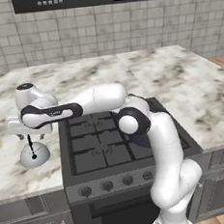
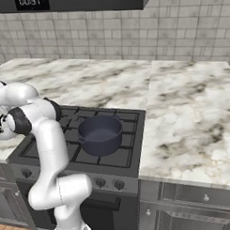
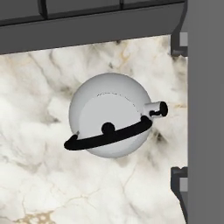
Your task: Pick the kettle from the counter and place it on a stove burner. Then turn the burner on.
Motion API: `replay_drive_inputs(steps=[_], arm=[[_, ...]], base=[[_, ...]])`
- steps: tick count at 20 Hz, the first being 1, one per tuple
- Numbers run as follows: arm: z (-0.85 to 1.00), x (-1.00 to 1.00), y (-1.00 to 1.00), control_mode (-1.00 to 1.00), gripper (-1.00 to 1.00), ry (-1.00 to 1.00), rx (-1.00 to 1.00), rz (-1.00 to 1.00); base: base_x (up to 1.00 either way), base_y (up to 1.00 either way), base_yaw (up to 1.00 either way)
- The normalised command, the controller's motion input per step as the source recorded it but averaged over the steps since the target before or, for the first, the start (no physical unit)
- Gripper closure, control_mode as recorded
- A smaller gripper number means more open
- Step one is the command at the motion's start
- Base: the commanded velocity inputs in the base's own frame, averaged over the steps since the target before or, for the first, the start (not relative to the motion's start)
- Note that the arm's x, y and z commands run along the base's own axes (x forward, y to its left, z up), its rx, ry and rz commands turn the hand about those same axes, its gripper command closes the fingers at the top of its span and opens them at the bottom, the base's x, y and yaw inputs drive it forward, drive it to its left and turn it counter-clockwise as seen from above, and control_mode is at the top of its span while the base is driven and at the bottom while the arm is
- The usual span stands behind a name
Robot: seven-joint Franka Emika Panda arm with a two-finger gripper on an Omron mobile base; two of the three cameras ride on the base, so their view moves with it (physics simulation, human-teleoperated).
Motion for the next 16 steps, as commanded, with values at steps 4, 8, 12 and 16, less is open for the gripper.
replay_drive_inputs(steps=[4, 8, 12, 16], arm=[[-0.15, 0.14, 0.21, -1.00, -1.00, 0.00, 0.00, -0.01], [-0.25, 0.07, 0.03, -1.00, -1.00, 0.00, 0.00, 0.00], [-0.29, 0.00, -0.01, -1.00, -1.00, -0.01, 0.00, 0.00], [-0.29, 0.00, -0.13, -1.00, -1.00, -0.03, 0.00, 0.00]], base=[[0.00, 0.00, 0.00], [0.00, 0.00, 0.00], [0.00, 0.00, 0.00], [0.00, 0.00, 0.00]])
